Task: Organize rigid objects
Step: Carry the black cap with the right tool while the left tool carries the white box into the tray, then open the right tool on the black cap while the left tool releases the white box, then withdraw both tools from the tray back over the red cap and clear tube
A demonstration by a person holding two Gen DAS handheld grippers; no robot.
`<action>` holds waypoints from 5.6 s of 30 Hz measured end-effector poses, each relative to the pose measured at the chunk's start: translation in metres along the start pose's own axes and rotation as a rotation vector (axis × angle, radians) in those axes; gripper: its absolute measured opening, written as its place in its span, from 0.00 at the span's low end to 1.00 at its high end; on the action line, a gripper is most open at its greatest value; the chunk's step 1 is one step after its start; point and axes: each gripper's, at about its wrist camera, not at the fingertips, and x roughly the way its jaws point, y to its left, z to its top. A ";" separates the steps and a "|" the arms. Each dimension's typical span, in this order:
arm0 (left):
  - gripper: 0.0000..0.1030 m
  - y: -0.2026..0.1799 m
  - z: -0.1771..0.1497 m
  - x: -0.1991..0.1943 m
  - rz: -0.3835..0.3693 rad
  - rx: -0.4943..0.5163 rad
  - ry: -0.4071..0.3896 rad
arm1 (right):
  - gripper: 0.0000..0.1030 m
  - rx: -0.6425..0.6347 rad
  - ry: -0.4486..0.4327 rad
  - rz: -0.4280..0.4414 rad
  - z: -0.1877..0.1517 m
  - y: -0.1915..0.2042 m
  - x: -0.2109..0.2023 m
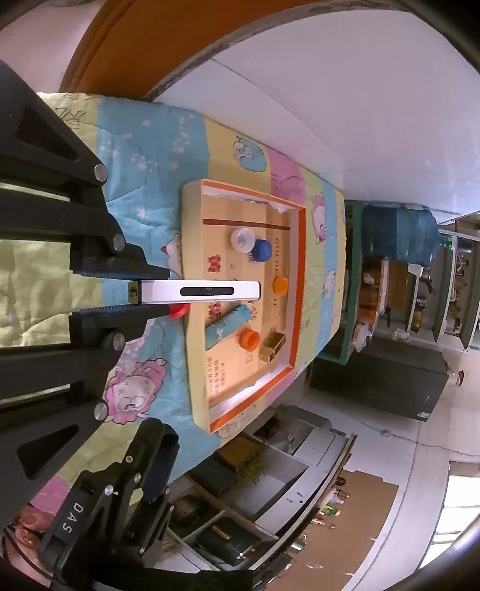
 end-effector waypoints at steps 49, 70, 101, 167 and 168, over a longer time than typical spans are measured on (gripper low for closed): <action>0.12 0.004 0.101 0.111 0.008 0.023 0.051 | 0.29 0.042 -0.034 -0.040 0.105 -0.069 0.079; 0.12 -0.008 0.104 0.171 -0.016 0.056 0.160 | 0.29 0.115 0.033 -0.047 0.100 -0.108 0.129; 0.12 -0.005 0.098 0.197 -0.029 0.059 0.222 | 0.30 0.039 0.102 -0.108 0.091 -0.104 0.158; 0.29 -0.016 0.072 0.041 0.021 0.059 0.041 | 0.41 0.007 -0.045 -0.141 0.076 -0.045 0.016; 0.29 -0.016 0.071 0.038 0.020 0.059 0.039 | 0.41 0.006 -0.048 -0.141 0.075 -0.043 0.013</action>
